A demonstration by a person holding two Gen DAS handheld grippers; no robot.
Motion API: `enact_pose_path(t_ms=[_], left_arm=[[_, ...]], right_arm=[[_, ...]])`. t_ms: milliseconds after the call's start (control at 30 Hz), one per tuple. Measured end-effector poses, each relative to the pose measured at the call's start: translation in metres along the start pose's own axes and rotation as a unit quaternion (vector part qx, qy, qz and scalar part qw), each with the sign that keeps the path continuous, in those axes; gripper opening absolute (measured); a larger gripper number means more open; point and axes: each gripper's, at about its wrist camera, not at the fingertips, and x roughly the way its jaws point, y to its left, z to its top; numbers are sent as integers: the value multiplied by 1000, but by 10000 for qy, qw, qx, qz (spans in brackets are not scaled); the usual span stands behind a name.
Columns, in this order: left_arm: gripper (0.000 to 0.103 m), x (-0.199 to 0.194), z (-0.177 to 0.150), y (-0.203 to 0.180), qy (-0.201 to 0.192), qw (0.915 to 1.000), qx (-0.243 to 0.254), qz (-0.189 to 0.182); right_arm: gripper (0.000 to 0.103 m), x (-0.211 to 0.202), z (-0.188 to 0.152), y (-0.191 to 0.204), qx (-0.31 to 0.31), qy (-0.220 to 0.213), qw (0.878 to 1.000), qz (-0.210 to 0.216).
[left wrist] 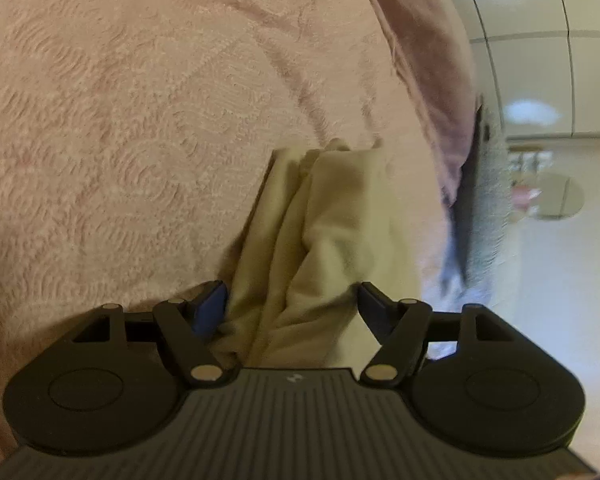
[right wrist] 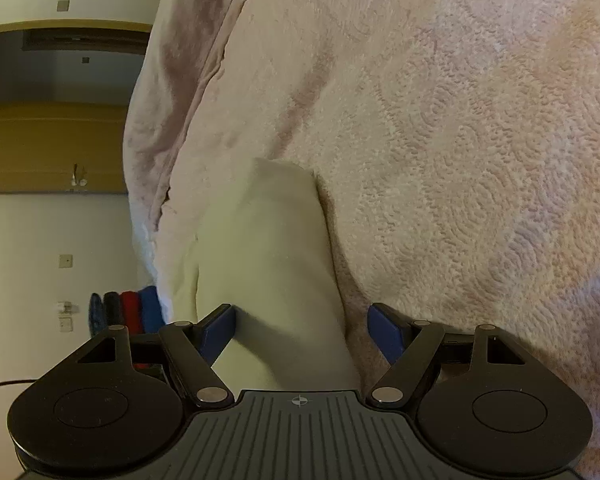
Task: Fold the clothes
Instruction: 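Grasp the folded cream shirt with the right gripper while the left gripper grasps it too, then carry the shirt with both grippers to the stack of folded clothes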
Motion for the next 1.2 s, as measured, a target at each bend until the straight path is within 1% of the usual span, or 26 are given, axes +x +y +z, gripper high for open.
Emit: enact_pose_path(t_ms=[33,100,200,300,367,433,467,500,533,567,600,700,800,967,1100,1200], left_arm=[[68,-1,0,2,-14,10000,-55,-60],[68,3,-1,0,81,9999,100,-30],[69,16,-1,-8,277,9982,484,203],[67,24,2,-7,329,9982,469,155],[61,25,2,-8,342,9980,515,154],[46,28,1,-10,357,9976,541,236],[42,28,0,-11,349,9976,536,267],[36,27,0,-12,325,9976,550,282],[32,25,0,-15,306,9974,595,283],[31,22,-1,-17,292,9972,631,271],[29,18,-2,-21,279,9971,660,255],[28,2,-3,-33,228,9968,738,188],[27,-26,-3,-44,126,9972,741,6],[27,-96,7,-64,-178,9968,717,-295],[28,-167,30,-72,-514,9945,807,-431],[28,-225,59,-67,-732,9917,925,-512]], right_arm=[[75,0,2,-1,28,31,10000,40],[75,0,3,-3,59,64,9999,102],[75,3,3,-3,64,83,9998,171],[75,5,2,-6,77,111,9996,248],[75,8,1,-4,45,127,9995,279],[75,15,-1,-1,-44,193,9995,241],[58,18,-2,1,-87,234,9995,210],[52,19,-2,3,-116,249,9995,165],[50,17,-4,5,-148,216,9996,104],[45,15,-5,7,-181,183,9997,44],[43,12,-7,10,-201,146,9997,-8],[41,-1,-17,26,-178,34,9998,-93],[41,-14,-28,55,-175,-31,9998,-55],[41,-22,-48,124,-413,-74,9991,92],[41,-4,-67,189,-612,-38,9977,301],[41,28,-89,238,-752,-48,9956,550]])
